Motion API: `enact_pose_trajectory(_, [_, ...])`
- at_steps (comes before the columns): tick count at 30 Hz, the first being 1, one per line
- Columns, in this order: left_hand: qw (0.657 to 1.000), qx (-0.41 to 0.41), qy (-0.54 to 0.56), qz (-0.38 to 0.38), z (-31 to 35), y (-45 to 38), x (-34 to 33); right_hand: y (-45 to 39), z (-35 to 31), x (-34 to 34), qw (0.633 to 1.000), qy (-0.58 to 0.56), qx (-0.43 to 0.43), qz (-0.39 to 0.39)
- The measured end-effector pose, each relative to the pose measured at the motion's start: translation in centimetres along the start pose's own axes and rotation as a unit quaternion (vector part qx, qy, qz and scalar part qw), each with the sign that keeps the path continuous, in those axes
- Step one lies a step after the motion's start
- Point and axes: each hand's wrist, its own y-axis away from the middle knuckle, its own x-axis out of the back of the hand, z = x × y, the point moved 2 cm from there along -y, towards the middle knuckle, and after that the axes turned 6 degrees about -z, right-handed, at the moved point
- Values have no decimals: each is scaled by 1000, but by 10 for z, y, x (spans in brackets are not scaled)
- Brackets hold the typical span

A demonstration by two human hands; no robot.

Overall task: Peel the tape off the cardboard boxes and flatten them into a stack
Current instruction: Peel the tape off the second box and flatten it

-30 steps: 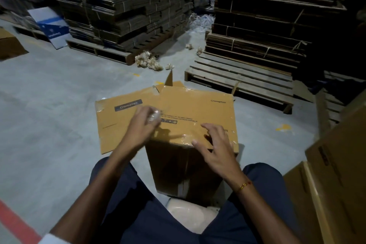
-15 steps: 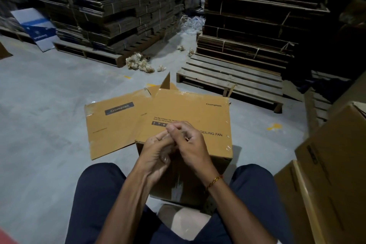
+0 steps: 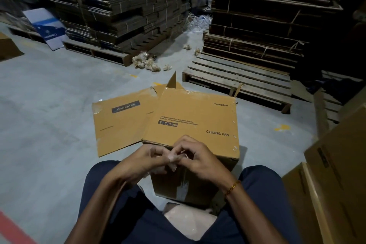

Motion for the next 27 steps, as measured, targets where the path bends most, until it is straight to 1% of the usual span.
enact_pose_trajectory(2, [999, -27, -33, -5, 10, 4, -1, -2, -11, 13, 1000, -1, 17, -4])
enact_pose_trajectory(3, [999, -45, -10, -3, 15, 4, -4, -3, -15, 19, 1000, 10, 21, 2])
enact_pose_trajectory(5, [991, -74, 112, 25, 25, 3, -15, -9, -24, 29, 998, 54, 30, 21])
enact_pose_trajectory(6, [979, -83, 183, 42, 32, 3, -24, -14, -27, 33, 996, 77, 32, 33])
enact_pose_trajectory(7, [963, -87, 246, 60, 37, 1, -31, -19, -31, 35, 994, 97, 35, 46])
enact_pose_trajectory(9, [923, -86, 362, 103, 39, -10, -39, -29, -36, 34, 987, 142, 38, 63])
enact_pose_trajectory(10, [893, -75, 427, 116, 39, -16, -40, -34, -36, 31, 982, 174, 37, 68])
enact_pose_trajectory(12, [822, -53, 555, 115, 37, -27, -39, -40, -32, 22, 967, 239, 41, 81])
enact_pose_trajectory(13, [803, -54, 581, 117, 36, -30, -39, -41, -29, 17, 960, 261, 43, 89])
enact_pose_trajectory(14, [809, -53, 571, 126, 34, -34, -40, -41, -26, 14, 958, 268, 44, 96])
enact_pose_trajectory(15, [839, -48, 522, 147, 32, -35, -41, -40, -22, 12, 959, 262, 41, 102])
enact_pose_trajectory(16, [882, -38, 431, 185, 30, -35, -41, -38, -18, 11, 962, 250, 34, 104])
enact_pose_trajectory(17, [921, -31, 312, 232, 28, -32, -37, -35, -15, 12, 966, 236, 27, 99])
enact_pose_trajectory(18, [945, -34, 180, 271, 28, -29, -33, -33, -13, 13, 969, 228, 21, 89])
enact_pose_trajectory(19, [954, -44, 53, 292, 27, -26, -28, -30, -13, 14, 971, 225, 23, 77])
enact_pose_trajectory(20, [950, -58, -50, 303, 27, -23, -24, -29, -15, 14, 972, 223, 28, 68])
enact_pose_trajectory(21, [940, -71, -121, 311, 26, -20, -21, -29, -17, 14, 972, 223, 36, 66])
enact_pose_trajectory(22, [926, -80, -167, 328, 26, -18, -20, -31, -20, 14, 971, 225, 44, 70])
enact_pose_trajectory(24, [897, -107, -204, 378, 25, -15, -22, -37, -26, 14, 969, 223, 57, 87])
enact_pose_trajectory(26, [872, -135, -182, 433, 27, -12, -26, -45, -27, 12, 976, 180, 62, 103])
enact_pose_trajectory(27, [859, -157, -162, 460, 29, -8, -29, -48, -24, 12, 984, 133, 50, 109])
